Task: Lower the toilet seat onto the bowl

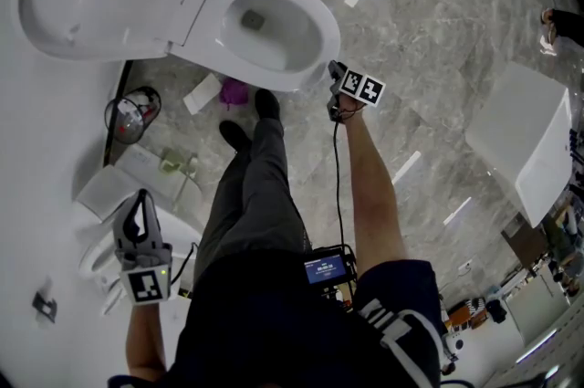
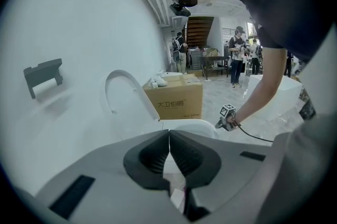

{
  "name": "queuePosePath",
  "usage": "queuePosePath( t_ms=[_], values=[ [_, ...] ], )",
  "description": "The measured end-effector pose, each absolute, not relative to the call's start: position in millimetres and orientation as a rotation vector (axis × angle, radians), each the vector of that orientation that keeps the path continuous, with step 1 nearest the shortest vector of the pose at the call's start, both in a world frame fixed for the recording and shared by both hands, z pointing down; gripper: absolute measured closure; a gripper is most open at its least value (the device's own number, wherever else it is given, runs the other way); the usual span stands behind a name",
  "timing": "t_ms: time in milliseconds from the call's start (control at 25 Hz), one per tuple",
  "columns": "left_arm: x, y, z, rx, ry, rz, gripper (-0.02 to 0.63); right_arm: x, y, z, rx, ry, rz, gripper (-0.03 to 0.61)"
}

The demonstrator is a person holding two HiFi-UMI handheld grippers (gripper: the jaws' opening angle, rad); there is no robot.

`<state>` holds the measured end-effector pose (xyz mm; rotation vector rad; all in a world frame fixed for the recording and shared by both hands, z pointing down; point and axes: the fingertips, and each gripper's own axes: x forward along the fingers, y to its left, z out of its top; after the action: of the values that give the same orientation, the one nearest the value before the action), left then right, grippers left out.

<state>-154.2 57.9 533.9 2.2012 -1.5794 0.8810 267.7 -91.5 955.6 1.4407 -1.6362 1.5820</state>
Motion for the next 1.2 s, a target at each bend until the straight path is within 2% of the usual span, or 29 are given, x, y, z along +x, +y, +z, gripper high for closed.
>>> queuePosePath(
  t_ms=[720, 1200],
  values=[
    [-151.2, 45.6, 495.7, 2.268, -1.644, 0.772, 0.588, 248.0, -90.9, 842.4, 1.404, -1.850, 1.387, 0.557],
    [-154.1, 44.8, 480.6, 2.288, -1.666, 0.747, 0.588, 216.2, -100.3, 778.8, 1.353, -2.045, 1.108, 0.558]
  ],
)
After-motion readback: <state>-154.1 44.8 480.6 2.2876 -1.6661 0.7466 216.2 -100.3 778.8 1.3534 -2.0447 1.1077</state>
